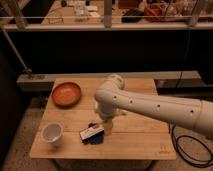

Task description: Move the arm in a circular motion

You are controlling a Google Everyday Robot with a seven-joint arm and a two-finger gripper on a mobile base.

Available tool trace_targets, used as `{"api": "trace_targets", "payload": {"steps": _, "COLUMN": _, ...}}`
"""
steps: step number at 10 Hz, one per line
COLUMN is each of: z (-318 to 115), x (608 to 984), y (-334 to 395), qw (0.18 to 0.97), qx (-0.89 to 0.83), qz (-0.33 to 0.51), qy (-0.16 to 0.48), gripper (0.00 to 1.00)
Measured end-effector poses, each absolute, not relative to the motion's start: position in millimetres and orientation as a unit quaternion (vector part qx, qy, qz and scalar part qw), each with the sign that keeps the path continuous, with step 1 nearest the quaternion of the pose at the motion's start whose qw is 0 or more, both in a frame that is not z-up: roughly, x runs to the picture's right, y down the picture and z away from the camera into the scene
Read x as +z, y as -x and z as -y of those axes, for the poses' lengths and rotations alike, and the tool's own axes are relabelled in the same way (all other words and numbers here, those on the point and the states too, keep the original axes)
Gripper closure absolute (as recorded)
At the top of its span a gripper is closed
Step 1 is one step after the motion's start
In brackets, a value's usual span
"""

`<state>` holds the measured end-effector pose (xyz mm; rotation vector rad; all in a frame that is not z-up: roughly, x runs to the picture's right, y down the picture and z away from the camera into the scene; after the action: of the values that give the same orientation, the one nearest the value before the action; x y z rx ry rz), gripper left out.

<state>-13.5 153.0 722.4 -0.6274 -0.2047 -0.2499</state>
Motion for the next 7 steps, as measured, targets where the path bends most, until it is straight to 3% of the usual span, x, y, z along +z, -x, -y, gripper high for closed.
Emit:
{"api": "trace_targets", "payload": {"steps": 3, "z": -89.0, "x": 770.9, "y": 50.6, "qw": 0.936, "qx": -0.162, "qz": 0.128, "qy": 0.285, "gripper": 0.2}}
{"api": "trace_targets", "payload": {"steps": 7, "z": -56.8, "x": 819.9, "y": 6.3, "qw": 0.943, "qx": -0.114, "qz": 0.108, "qy": 0.292, "gripper": 0.2}}
